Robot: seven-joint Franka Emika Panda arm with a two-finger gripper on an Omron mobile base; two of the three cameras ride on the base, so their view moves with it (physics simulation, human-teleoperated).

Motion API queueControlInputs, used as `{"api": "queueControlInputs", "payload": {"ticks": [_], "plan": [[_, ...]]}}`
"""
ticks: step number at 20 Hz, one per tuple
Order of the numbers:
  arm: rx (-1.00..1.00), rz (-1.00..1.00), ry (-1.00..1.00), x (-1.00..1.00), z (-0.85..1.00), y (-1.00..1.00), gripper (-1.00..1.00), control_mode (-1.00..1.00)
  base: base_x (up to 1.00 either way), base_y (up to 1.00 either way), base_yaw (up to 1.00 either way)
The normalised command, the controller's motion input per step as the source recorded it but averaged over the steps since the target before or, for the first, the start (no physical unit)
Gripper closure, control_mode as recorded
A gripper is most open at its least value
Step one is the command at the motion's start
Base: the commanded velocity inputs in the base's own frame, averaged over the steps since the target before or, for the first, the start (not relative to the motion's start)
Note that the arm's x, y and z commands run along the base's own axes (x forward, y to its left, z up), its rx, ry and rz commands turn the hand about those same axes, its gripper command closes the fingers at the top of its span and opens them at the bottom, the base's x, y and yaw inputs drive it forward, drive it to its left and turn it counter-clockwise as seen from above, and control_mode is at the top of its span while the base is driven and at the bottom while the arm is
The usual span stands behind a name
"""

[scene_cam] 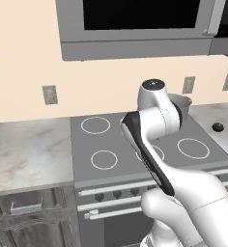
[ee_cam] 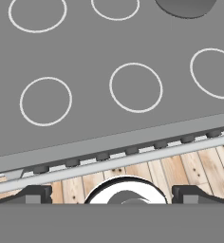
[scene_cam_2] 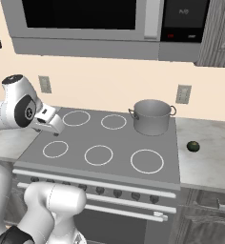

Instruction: Turn on the burner for the pot on the stove. Wait thirty seconds for the pot to heat up. Then add the squash to the pot.

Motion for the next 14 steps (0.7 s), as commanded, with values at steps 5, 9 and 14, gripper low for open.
{"api": "queueControlInputs", "payload": {"ticks": [5,9,14], "plan": [[0.00,0.00,0.00,0.00,0.00,0.00,-1.00,-1.00,0.00,0.00,0.00],[0.00,0.00,0.00,0.00,0.00,0.00,-1.00,-1.00,0.00,0.00,0.00],[0.00,0.00,0.00,0.00,0.00,0.00,-1.00,-1.00,0.00,0.00,0.00]]}}
